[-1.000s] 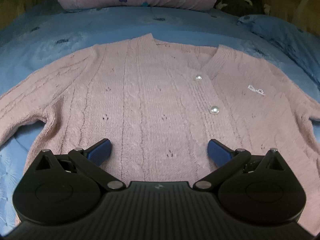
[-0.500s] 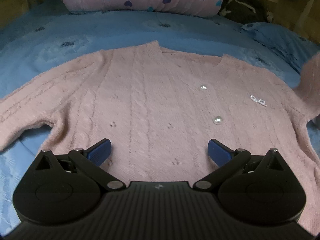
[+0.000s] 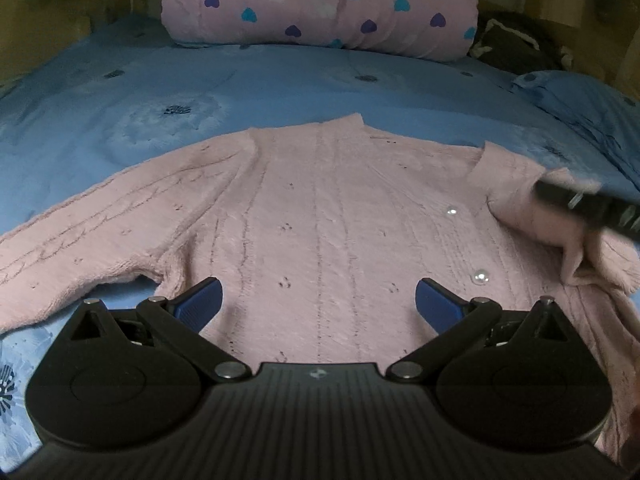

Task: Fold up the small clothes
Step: 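Carry the sleeve across the cardigan body with the right tool and open, then reach the left tool to the other sleeve cuff and close on it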

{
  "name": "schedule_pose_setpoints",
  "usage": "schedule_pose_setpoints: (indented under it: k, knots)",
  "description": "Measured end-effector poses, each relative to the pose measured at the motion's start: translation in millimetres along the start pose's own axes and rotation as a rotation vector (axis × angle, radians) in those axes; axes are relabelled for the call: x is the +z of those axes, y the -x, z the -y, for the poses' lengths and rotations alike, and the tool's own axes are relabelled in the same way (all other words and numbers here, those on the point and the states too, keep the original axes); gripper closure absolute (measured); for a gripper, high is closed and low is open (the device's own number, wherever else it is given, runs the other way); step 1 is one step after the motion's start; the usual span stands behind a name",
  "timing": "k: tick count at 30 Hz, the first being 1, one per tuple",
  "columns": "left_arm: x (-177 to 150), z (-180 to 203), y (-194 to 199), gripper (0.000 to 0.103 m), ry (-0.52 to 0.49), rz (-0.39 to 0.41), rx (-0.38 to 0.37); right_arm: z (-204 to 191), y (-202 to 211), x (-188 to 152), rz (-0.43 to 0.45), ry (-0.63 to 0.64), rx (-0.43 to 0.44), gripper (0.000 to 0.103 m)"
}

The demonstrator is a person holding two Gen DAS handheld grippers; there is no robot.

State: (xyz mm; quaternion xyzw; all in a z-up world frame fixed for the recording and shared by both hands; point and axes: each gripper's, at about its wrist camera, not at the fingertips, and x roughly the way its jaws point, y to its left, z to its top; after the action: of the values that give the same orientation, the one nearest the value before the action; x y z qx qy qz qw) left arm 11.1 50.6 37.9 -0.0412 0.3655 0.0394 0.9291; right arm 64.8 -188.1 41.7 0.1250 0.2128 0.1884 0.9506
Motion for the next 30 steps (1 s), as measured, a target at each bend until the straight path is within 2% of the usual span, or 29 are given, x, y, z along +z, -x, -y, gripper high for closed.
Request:
schedule_pose_setpoints:
  k: [6,9,13,14,16,23,26,30]
  knots:
    - [-3,-1,-13,0.0,0.011,-0.036,0.019,-3,-31,-30,-0.159,-0.024,0.015,0.087]
    - [-8,-2,-26,0.0,0.026,-0.072,0.028,0,-37,-39,-0.208,-0.038,0.029,0.074]
    - [-13,3,-29,0.0,-0.011,-0.044,0.052,-3,-31,-34,-0.243,-0.054,0.061,0.047]
    - [-15,3,-30,0.0,-0.013,-0.039,0.053,-4,-28,-32,-0.254,-0.051,0.059,0.044]
    - [-17,2,-31,0.0,-0.014,-0.034,0.051,-9,-17,-28,-0.271,-0.025,0.054,0.043]
    - [-24,2,-31,0.0,-0.02,-0.007,0.045,-3,34,-3,-0.244,0.048,0.092,0.042]
    - [-21,5,-30,0.0,-0.032,-0.016,0.056,14,49,8,-0.192,0.032,0.036,0.035]
    - [-17,20,-21,0.0,-0.102,-0.02,0.094,46,59,20,-0.152,-0.012,-0.056,0.035]
